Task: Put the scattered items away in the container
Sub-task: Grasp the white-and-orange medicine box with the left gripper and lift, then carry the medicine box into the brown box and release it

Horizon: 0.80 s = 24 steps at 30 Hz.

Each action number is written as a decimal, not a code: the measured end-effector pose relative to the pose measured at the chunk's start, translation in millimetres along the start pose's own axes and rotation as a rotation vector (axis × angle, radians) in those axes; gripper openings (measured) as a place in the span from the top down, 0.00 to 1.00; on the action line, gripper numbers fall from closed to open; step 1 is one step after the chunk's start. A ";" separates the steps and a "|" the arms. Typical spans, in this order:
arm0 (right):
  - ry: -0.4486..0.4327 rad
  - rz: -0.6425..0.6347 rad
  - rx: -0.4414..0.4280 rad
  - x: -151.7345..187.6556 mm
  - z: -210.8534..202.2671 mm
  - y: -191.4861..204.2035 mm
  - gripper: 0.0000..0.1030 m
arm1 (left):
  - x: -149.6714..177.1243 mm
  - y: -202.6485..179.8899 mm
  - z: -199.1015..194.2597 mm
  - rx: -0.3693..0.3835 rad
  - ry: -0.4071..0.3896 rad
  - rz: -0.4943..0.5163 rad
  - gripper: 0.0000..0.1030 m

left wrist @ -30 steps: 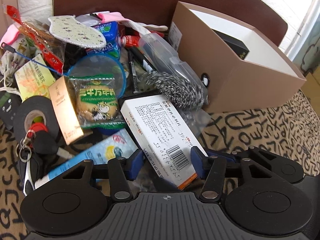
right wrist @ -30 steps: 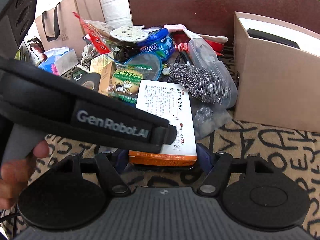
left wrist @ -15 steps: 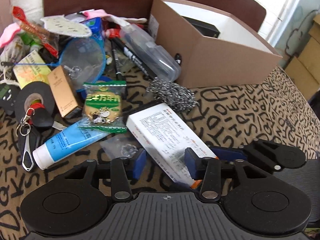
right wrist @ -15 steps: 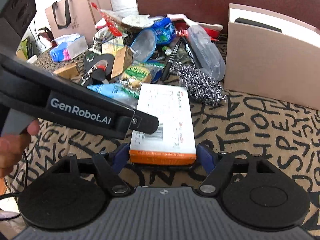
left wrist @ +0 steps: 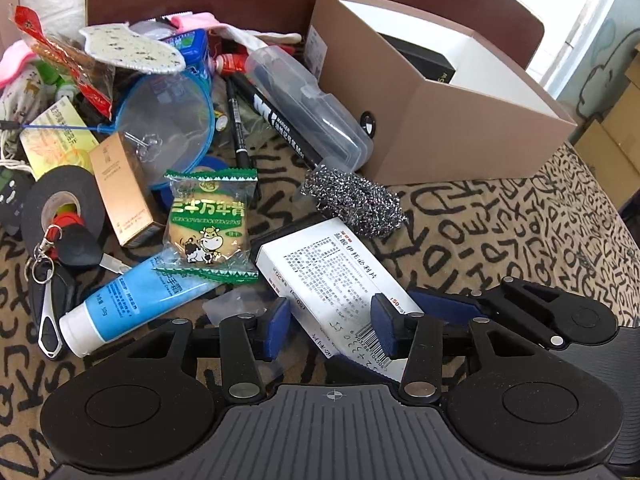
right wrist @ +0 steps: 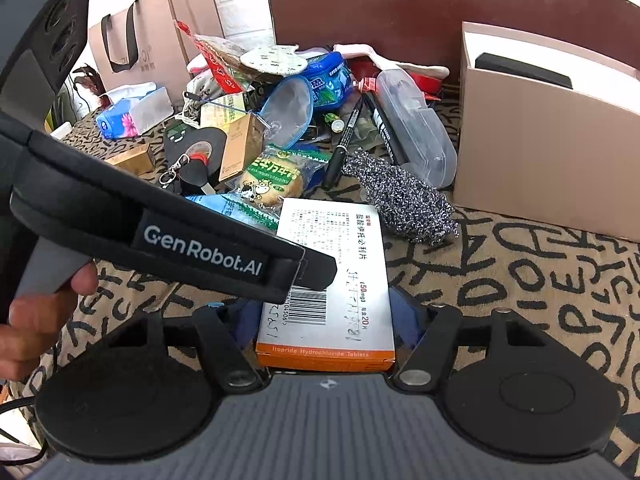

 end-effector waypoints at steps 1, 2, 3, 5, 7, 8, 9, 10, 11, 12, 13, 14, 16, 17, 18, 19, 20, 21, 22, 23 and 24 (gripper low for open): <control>-0.005 -0.001 0.000 -1.1 -1.1 0.6 0.31 | -0.5 -0.4 -1.2 -0.001 -0.005 -0.002 0.44; -0.009 -0.006 0.003 -2.0 -2.5 1.3 0.31 | -1.2 -0.6 -2.8 0.000 -0.010 -0.004 0.44; -0.016 -0.015 0.007 -2.9 -4.3 2.4 0.31 | -2.2 -1.3 -5.0 0.002 -0.016 -0.004 0.44; -0.033 -0.034 0.012 -5.7 -9.1 4.4 0.31 | -4.6 -3.6 -11.1 0.003 -0.033 0.001 0.44; -0.052 -0.038 0.013 -9.9 -15.2 4.8 0.31 | -7.9 -6.8 -18.7 0.007 -0.054 0.009 0.44; -0.063 -0.043 0.015 -12.2 -18.5 5.0 0.31 | -10.2 -9.3 -22.3 0.009 -0.066 0.015 0.44; -0.073 -0.050 0.018 -15.0 -21.9 5.5 0.31 | -12.7 -11.4 -25.8 0.011 -0.076 0.019 0.43; -0.084 -0.058 0.022 -18.1 -25.2 5.8 0.31 | -15.3 -13.6 -29.0 0.013 -0.084 0.023 0.43; -0.093 -0.066 0.025 -21.1 -28.2 5.8 0.31 | -18.3 -16.4 -32.0 0.014 -0.093 0.028 0.43; -0.104 -0.072 0.029 -23.9 -31.3 5.6 0.31 | -21.4 -19.4 -35.2 0.015 -0.103 0.035 0.43; -0.116 -0.079 0.034 -27.0 -34.7 5.2 0.31 | -24.5 -22.2 -38.2 0.017 -0.113 0.043 0.43; -0.126 -0.084 0.038 -30.1 -37.9 4.3 0.31 | -27.4 -25.6 -40.8 0.020 -0.122 0.049 0.43; -0.147 -0.089 0.048 -37.0 -44.3 1.8 0.31 | -34.1 -31.5 -45.5 0.027 -0.141 0.062 0.43; -0.157 -0.091 0.053 -40.2 -47.3 -0.1 0.31 | -37.8 -35.0 -47.7 0.030 -0.151 0.069 0.43; -0.169 -0.092 0.059 -43.8 -50.6 -2.2 0.31 | -41.9 -38.5 -49.6 0.035 -0.161 0.076 0.43; -0.181 -0.092 0.064 -47.3 -53.8 -4.7 0.31 | -45.8 -42.0 -51.5 0.040 -0.170 0.082 0.43; -0.194 -0.090 0.069 -51.0 -57.2 -7.4 0.31 | -50.0 -45.7 -53.2 0.045 -0.180 0.088 0.43; -0.207 -0.089 0.075 -53.7 -61.1 -9.9 0.31 | -54.7 -49.6 -54.4 0.051 -0.189 0.094 0.43; -0.221 -0.088 0.083 -57.5 -64.7 -13.4 0.31 | -59.4 -53.8 -55.4 0.057 -0.199 0.101 0.43; -0.234 -0.086 0.091 -60.9 -68.6 -16.4 0.31 | -64.5 -59.1 -56.3 0.062 -0.210 0.111 0.42; -0.246 -0.083 0.100 -63.7 -72.3 -19.3 0.31 | -68.9 -64.1 -57.0 0.069 -0.220 0.122 0.42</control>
Point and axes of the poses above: each gripper's, at about its wrist camera, not at the fingertips, and z roughly the way its jaws point, y to its left, x to its underside, the point moved 4 cm from there along z, roughly the way its jaws point, and after that the axes turned 7 degrees about -y, right-handed, at the moved point
